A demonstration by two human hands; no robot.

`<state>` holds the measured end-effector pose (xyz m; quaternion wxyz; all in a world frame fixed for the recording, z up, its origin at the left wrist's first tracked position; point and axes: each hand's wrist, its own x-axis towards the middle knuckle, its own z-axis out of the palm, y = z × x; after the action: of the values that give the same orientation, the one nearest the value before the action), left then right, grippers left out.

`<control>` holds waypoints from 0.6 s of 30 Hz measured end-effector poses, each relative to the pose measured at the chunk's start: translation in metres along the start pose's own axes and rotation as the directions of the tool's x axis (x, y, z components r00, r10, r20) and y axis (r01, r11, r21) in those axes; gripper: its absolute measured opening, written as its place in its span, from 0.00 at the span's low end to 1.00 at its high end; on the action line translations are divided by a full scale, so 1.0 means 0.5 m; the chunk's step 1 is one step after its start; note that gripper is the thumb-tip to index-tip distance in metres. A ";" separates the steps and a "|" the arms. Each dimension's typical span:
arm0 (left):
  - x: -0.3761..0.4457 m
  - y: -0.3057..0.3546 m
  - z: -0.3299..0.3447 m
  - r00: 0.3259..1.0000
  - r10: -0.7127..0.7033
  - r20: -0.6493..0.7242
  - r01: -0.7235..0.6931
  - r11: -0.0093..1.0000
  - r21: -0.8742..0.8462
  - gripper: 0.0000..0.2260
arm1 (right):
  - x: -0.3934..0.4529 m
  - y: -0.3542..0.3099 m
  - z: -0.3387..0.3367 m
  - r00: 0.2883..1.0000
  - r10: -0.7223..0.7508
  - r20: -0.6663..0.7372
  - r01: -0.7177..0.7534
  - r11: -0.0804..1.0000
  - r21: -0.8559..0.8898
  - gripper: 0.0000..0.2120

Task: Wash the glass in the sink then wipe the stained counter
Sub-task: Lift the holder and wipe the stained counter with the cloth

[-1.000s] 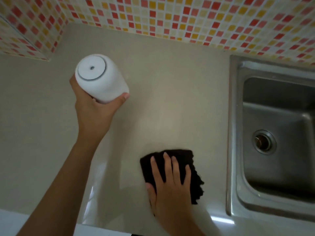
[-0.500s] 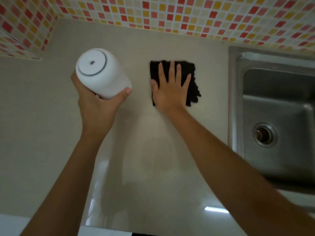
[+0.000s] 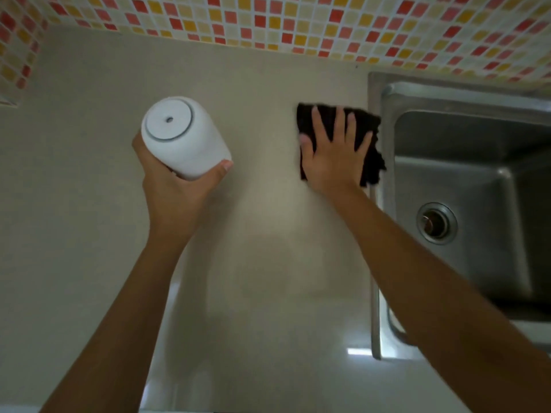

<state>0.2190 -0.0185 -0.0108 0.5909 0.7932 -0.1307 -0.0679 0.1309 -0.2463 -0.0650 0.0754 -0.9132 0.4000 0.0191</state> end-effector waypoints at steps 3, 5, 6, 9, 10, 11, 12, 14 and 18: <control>-0.020 0.007 0.005 1.000 0.005 0.008 -0.006 1.000 0.005 0.46 | 0.084 -0.012 -0.005 0.998 0.030 0.048 -0.031 0.999 0.021 0.27; -0.031 0.015 0.006 1.000 0.022 0.015 -0.022 1.000 0.017 0.46 | 0.064 -0.010 -0.003 0.999 0.017 0.046 -0.019 1.000 0.024 0.28; -0.035 0.020 0.006 0.999 0.031 0.017 -0.031 0.999 0.023 0.46 | 0.035 -0.007 -0.001 1.000 0.003 0.029 -0.003 1.000 0.030 0.28; -0.038 0.030 0.002 0.998 0.048 0.027 -0.049 0.998 0.026 0.45 | -0.144 0.007 0.006 0.998 -0.019 -0.057 0.021 0.999 0.038 0.27; -0.038 0.032 0.000 0.998 0.052 0.025 -0.053 0.998 0.024 0.45 | -0.230 0.012 0.007 0.998 -0.027 -0.056 0.028 0.999 0.034 0.27; -0.039 0.033 -0.003 0.998 0.054 0.018 -0.054 0.998 0.022 0.45 | -0.323 0.018 0.010 0.999 -0.040 -0.032 0.041 0.999 0.030 0.27; -0.040 0.033 -0.006 0.999 0.052 0.011 -0.053 0.998 0.020 0.45 | -0.413 0.026 0.012 0.998 -0.057 0.008 0.057 0.998 0.023 0.27; -0.045 0.035 -0.011 0.999 0.040 0.000 -0.040 0.999 0.023 0.45 | -0.538 0.042 0.012 0.992 -0.091 0.088 0.090 0.996 0.008 0.28; -0.057 0.041 -0.023 1.000 0.024 0.009 -0.024 0.998 0.057 0.45 | -0.483 0.043 0.013 0.982 -0.151 0.111 0.151 0.988 0.010 0.27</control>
<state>0.1922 -0.0052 0.0106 0.5682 0.8078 -0.1447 -0.0605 -0.0487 -0.0840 -0.0508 0.0995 -0.9384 0.3246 0.0642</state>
